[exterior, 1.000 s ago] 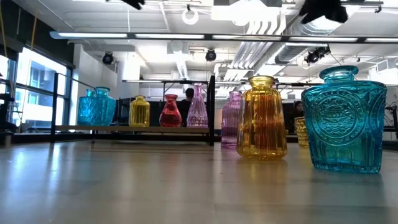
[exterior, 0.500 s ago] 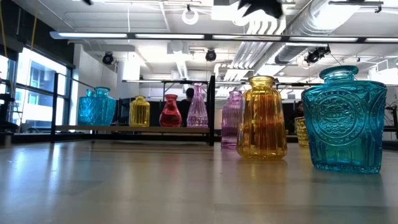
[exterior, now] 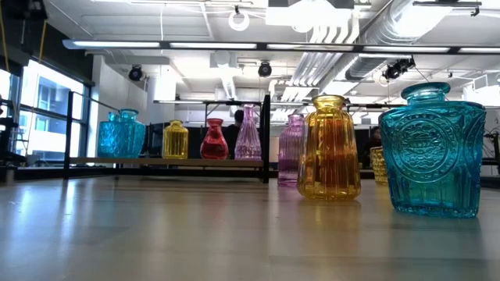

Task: Sort vases onto shelf
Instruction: Put the bottom purple vase on the shelf aligned with the other purple vase

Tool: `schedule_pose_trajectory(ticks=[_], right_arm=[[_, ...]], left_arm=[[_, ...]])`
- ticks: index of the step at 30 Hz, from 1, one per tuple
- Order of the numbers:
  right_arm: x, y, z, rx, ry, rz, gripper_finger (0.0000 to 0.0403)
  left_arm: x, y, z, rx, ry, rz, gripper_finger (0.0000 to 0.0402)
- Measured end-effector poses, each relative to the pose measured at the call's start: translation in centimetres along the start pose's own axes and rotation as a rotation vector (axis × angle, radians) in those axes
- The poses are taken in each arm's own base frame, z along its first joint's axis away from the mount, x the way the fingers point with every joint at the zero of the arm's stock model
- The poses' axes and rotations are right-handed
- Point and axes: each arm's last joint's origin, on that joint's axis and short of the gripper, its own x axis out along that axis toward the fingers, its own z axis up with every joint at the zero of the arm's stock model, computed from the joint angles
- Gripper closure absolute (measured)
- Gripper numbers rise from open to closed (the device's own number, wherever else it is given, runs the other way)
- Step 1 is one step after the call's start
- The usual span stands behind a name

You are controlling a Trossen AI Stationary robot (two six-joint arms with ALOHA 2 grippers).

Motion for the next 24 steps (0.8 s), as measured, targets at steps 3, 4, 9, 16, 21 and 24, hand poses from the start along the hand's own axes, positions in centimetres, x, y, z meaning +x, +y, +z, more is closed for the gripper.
schedule_pose_trajectory(ticks=[3, 4, 9, 16, 21, 24], right_arm=[[-0.3, -0.2, -0.4, -0.019, 0.046, -0.014, 0.0316], [-0.3, -0.2, -0.6, -0.027, 0.064, -0.019, 0.0316], [-0.9, -0.5, -1.4, -0.036, 0.139, -0.069, 0.0316], [-1.4, -0.6, -2.0, -0.069, 0.171, -0.123, 0.0316], [-1.5, -0.6, -2.0, -0.101, 0.169, -0.122, 0.0316], [-1.5, -0.6, -2.0, -0.124, 0.17, -0.12, 0.0316]], left_arm=[[1.6, 0.4, -0.5, -0.039, 0.033, -0.065, 0.0282], [2.3, 0.5, -0.5, -0.046, 0.043, -0.087, 0.0282], [5.5, -0.3, 0.2, -0.011, 0.145, -0.211, 0.0282], [8.8, -3.4, 0.1, 0.133, 0.402, -0.212, 0.0282], [10.7, -5.6, -1.6, 0.229, 0.481, -0.071, 0.0282], [11.4, -6.8, -2.6, 0.224, 0.432, -0.009, 0.0282]])
